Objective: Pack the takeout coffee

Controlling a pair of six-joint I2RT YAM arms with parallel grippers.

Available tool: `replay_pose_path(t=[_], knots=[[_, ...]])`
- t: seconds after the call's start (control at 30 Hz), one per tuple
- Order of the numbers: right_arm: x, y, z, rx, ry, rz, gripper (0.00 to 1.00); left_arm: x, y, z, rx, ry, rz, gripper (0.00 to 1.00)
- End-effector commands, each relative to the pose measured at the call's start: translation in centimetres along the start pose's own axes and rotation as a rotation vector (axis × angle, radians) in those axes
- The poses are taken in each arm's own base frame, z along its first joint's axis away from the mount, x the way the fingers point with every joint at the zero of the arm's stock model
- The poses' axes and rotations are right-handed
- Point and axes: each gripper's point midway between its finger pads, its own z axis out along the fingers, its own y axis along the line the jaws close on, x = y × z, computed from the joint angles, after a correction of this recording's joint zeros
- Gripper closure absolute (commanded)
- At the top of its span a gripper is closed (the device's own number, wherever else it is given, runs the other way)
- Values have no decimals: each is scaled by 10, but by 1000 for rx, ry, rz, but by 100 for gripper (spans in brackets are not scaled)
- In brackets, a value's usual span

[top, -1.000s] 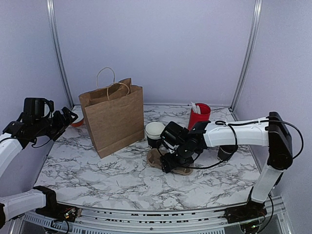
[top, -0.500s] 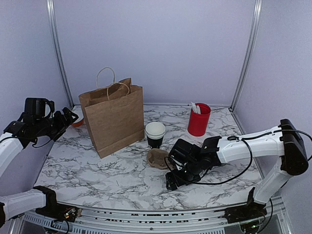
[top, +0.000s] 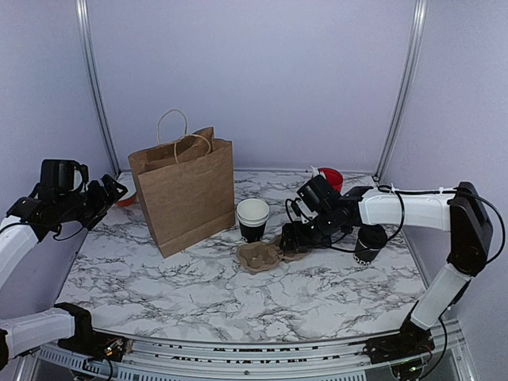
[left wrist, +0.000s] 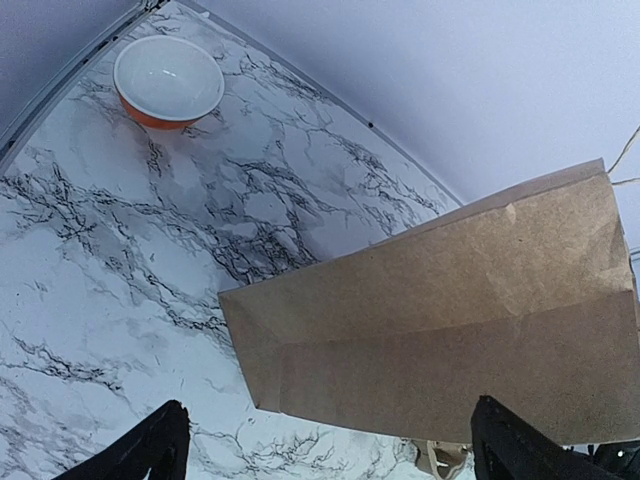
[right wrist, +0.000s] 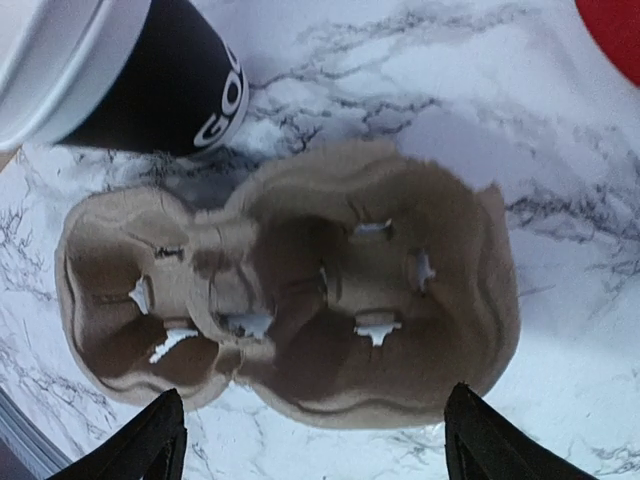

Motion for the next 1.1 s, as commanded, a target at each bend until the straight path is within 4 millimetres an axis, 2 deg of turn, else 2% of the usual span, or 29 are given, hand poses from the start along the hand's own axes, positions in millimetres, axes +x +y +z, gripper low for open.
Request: replay_pose_path(t=[0.0, 0.1, 0.2, 0.3, 0.5, 0.73, 0.93, 1.07], knots=[[-31, -3, -1, 76, -53, -85, 14, -3, 1, -4, 6, -34, -6, 1], [-30, -6, -6, 152, -60, -111, 14, -3, 3, -5, 5, -37, -4, 1], [-26, 7, -7, 167, -68, -148, 14, -3, 3, -3, 2, -33, 1, 1], [-20, 30, 2, 169, -59, -197, 14, -5, 1, -3, 1, -36, 4, 1], [-15, 46, 27, 167, -31, -234, 17, -10, -1, -8, 3, -56, 11, 1], [-23, 45, 37, 207, -29, -270, 21, -10, 1, -12, -9, -63, 12, 1], [-22, 47, 52, 199, -8, -295, 25, -11, 2, -11, -15, -66, 3, 1], [-24, 43, 55, 199, -10, -297, 27, -13, 0, -14, -16, -70, 4, 1]])
